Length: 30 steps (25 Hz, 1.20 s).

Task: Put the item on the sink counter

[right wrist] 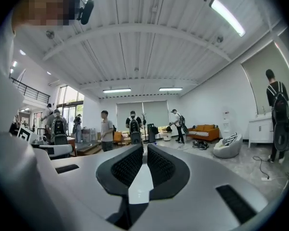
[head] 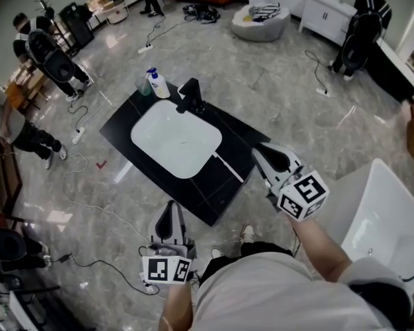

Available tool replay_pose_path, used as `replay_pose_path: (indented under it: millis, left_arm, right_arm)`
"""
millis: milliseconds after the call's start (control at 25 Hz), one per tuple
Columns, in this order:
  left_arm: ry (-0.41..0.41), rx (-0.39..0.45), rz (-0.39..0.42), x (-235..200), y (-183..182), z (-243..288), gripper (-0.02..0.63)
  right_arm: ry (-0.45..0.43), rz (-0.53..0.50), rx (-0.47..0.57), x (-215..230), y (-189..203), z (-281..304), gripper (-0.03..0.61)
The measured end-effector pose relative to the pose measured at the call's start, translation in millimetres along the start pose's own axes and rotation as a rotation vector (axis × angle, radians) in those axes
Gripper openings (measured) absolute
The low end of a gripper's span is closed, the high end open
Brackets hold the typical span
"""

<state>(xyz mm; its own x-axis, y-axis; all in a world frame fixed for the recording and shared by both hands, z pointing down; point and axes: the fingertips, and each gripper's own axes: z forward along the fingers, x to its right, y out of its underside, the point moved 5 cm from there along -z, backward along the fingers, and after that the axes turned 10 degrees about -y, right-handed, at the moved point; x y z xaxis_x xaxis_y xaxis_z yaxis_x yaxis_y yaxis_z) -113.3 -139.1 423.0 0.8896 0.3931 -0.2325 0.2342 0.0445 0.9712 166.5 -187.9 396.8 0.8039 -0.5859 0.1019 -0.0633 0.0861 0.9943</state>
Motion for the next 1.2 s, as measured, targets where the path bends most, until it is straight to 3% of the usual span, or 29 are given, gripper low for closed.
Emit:
replay_pose_path:
  millis: [320,1200]
  left_arm:
    - [0.001,0.009,-0.006,0,-3,0,0.002]
    - [-0.005,0.024,0.007,1,-10,-8,0.002]
  right_arm:
    - [-0.017,-0.106,0.069,-28,-18,-24,0.057]
    - [-0.030,-0.093,0.103,-46,-21,-41,0.055]
